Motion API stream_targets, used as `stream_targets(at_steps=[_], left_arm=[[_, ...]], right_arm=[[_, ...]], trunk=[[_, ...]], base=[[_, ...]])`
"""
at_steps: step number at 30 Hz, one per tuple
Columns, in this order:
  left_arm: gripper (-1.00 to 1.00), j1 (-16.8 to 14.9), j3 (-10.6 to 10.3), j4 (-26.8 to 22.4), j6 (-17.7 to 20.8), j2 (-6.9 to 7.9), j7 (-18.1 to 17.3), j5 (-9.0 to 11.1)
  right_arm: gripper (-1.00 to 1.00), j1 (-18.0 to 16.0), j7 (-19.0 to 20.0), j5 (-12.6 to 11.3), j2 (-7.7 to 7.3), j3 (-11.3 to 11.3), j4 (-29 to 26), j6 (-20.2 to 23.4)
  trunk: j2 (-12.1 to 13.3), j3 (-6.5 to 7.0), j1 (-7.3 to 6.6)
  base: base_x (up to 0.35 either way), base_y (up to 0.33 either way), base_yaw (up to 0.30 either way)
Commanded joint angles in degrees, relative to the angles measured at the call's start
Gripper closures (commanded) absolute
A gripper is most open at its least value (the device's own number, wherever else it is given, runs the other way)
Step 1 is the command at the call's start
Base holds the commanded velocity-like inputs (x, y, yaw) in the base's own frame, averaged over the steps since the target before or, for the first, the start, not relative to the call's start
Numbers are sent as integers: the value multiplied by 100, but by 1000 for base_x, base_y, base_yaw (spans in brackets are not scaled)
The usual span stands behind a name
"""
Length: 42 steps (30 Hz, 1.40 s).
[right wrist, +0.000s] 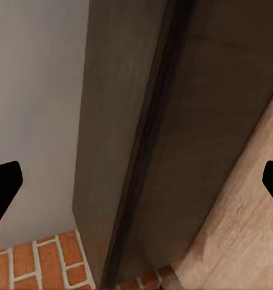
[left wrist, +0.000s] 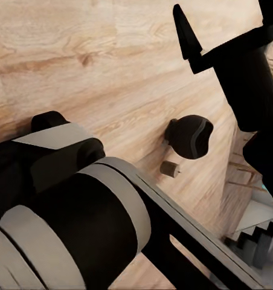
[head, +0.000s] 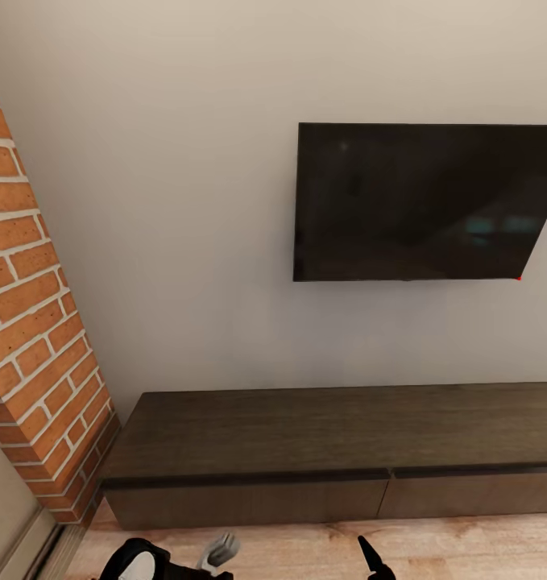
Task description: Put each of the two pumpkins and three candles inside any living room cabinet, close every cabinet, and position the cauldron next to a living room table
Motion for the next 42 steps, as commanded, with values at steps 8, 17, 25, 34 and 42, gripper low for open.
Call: stream_targets(at_steps=[8, 17, 25, 34, 42], left_arm=[[-100, -69, -334, -267, -8, 238, -67, 300], [-100, -114, -338, -553, -9, 434, -67, 521], [-100, -125, -342, -796, -9, 458, -69, 814], [-100, -255, -336, -1162, -16, 709, -68, 1515], [-100, -265, -336, -1154, -23, 777, -77, 1633]], right_arm=[[-100, -9, 113, -199, 33, 7, 64, -302], [-100, -10, 563, -177, 39, 12, 82, -380], [-100, -10, 476, -126, 30, 26, 46, -717], [-100, -34, 683, -212, 63, 3, -247, -1082], [-100, -44, 727, -421, 112, 2, -408, -1117]], trunk=[[-3, -6, 0], [-204, -96, 110], [-525, -239, 285], [-885, -401, 483], [-1206, -544, 659]], base=[[0, 0, 0], [0, 0, 0], [0, 0, 0], [0, 0, 0], [0, 0, 0]])
